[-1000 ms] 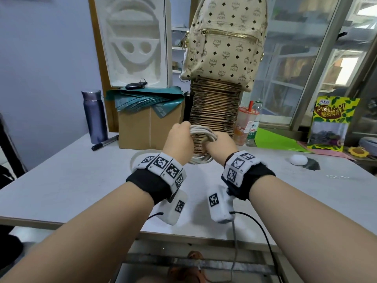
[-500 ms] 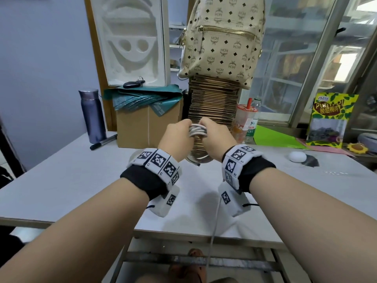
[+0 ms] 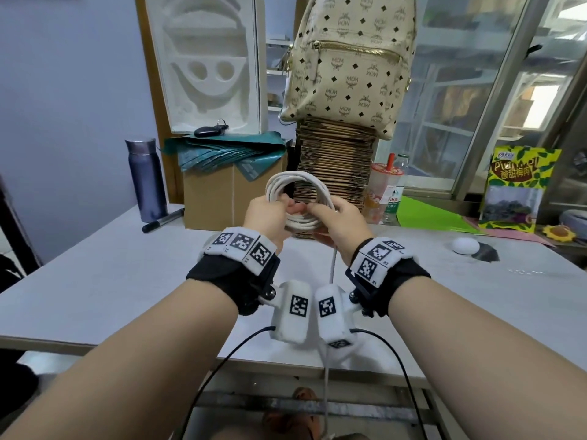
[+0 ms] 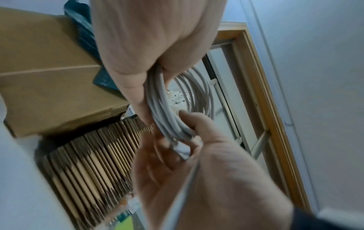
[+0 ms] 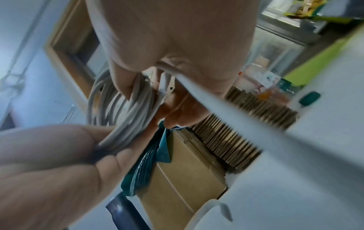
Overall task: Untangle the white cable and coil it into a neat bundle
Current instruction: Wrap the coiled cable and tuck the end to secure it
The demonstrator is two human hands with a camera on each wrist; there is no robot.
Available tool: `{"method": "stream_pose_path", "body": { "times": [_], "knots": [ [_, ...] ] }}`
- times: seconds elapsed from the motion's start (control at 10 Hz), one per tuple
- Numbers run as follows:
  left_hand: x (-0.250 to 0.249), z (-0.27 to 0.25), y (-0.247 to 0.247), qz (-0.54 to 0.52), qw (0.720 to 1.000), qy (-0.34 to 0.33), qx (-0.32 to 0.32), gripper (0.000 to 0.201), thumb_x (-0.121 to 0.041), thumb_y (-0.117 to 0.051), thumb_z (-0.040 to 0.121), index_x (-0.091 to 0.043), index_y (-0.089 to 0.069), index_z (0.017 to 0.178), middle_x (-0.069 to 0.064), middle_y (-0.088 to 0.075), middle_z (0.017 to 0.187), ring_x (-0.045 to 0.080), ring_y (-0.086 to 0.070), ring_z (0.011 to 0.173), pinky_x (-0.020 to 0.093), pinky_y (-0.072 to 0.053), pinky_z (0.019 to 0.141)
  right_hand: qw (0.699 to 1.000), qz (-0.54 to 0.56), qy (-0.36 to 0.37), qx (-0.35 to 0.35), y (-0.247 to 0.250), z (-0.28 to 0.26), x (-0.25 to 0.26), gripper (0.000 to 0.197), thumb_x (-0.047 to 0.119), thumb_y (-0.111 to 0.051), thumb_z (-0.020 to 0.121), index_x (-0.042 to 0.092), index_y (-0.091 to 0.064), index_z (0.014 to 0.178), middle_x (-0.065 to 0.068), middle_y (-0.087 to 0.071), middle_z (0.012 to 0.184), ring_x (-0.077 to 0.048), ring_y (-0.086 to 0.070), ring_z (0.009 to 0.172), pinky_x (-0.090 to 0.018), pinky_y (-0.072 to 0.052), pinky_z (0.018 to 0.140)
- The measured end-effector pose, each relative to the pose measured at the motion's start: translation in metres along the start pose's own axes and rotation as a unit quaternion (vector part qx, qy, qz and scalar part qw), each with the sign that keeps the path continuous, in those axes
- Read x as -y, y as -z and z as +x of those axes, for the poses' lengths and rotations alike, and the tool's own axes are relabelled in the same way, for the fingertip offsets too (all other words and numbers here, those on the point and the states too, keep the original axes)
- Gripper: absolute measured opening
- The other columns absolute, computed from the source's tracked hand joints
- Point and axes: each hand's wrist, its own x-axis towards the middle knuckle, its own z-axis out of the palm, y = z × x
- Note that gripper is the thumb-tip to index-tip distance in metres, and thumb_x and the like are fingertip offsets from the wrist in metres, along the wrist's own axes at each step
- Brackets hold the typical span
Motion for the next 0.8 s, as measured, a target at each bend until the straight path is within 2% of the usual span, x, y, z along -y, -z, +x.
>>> {"method": "stream_pose_path", "body": {
  "times": [0.1,0.2,0.3,0.4,0.5,0.6,0.7,0.8],
  "knots": [
    [-0.003,0.000,-0.001,-0.104,0.993,0.063,-0.003,0.024,-0.007,-0.042,0.100,-0.001,-0.053,0.079,0.022,-0.065,0.101,0.036,-0.063,0.098,0.049,-0.049,0.094,0.993,0.083,-0.063,-0.047,-0.005,0.008,-0.009,0.060,0.035,-0.077,0.074,0.025,-0.040,0.121,-0.010,-0.066,0.100,-0.017,-0.066,0.071,-0.028,-0.055,0.065],
    [0.000,0.002,-0.004,-0.108,0.991,0.084,0.007,0.024,-0.008,-0.040,0.100,0.006,-0.055,0.112,0.022,-0.057,0.130,0.034,-0.056,0.122,0.044,-0.045,0.104,0.989,0.048,-0.116,-0.075,-0.009,0.009,-0.010,0.089,0.054,-0.080,0.061,0.026,-0.035,0.132,-0.010,-0.066,0.106,-0.021,-0.066,0.083,-0.036,-0.057,0.075],
    [0.002,0.003,-0.004,-0.087,0.993,0.075,-0.003,0.030,-0.012,-0.041,0.100,0.005,-0.052,0.122,0.019,-0.057,0.131,0.032,-0.056,0.122,0.043,-0.046,0.102,0.986,-0.004,-0.167,0.027,-0.008,0.001,-0.004,0.045,0.056,-0.063,0.079,0.018,-0.063,0.105,-0.002,-0.066,0.093,-0.016,-0.062,0.081,-0.028,-0.050,0.069],
    [-0.003,-0.004,-0.003,-0.104,0.989,0.106,0.020,0.024,-0.011,-0.038,0.102,0.001,-0.050,0.085,0.017,-0.063,0.096,0.031,-0.060,0.101,0.050,-0.045,0.100,0.981,-0.044,-0.164,0.090,-0.007,-0.003,-0.002,0.029,0.045,-0.059,0.088,0.020,-0.064,0.103,-0.001,-0.064,0.094,-0.018,-0.061,0.086,-0.028,-0.050,0.074],
    [0.000,-0.003,-0.004,-0.079,0.992,0.090,0.048,0.021,-0.007,-0.043,0.099,-0.001,-0.050,0.081,0.016,-0.059,0.085,0.034,-0.062,0.093,0.049,-0.049,0.094,0.986,-0.051,-0.143,0.068,-0.006,0.000,-0.003,0.019,0.036,-0.055,0.092,0.020,-0.062,0.101,0.001,-0.063,0.090,-0.017,-0.058,0.086,-0.029,-0.048,0.077],
    [0.003,-0.005,0.000,-0.079,0.987,0.107,0.090,0.016,-0.005,-0.046,0.097,0.003,-0.057,0.088,0.018,-0.062,0.092,0.029,-0.063,0.084,0.042,-0.053,0.077,0.994,0.015,-0.102,0.024,-0.005,0.005,-0.003,0.015,0.024,-0.049,0.096,0.022,-0.063,0.091,0.000,-0.064,0.085,-0.016,-0.060,0.078,-0.030,-0.049,0.073],
    [0.005,-0.003,0.005,0.039,0.988,0.104,0.103,0.008,-0.011,-0.056,0.093,-0.008,-0.062,0.097,0.010,-0.068,0.094,0.020,-0.066,0.077,0.031,-0.055,0.066,0.996,0.058,-0.069,0.008,-0.001,0.007,-0.002,0.025,0.020,-0.046,0.098,0.016,-0.064,0.082,-0.002,-0.066,0.081,-0.017,-0.061,0.073,-0.028,-0.051,0.067],
    [0.012,0.000,0.008,0.165,0.984,0.042,0.047,0.040,-0.011,-0.067,0.085,-0.009,-0.047,0.120,0.011,-0.062,0.112,0.017,-0.063,0.077,0.028,-0.054,0.064,0.997,-0.065,-0.035,-0.021,0.003,0.008,0.000,0.030,0.023,-0.046,0.098,0.016,-0.060,0.072,-0.004,-0.065,0.076,-0.020,-0.060,0.068,-0.031,-0.050,0.067]
  ]
}}
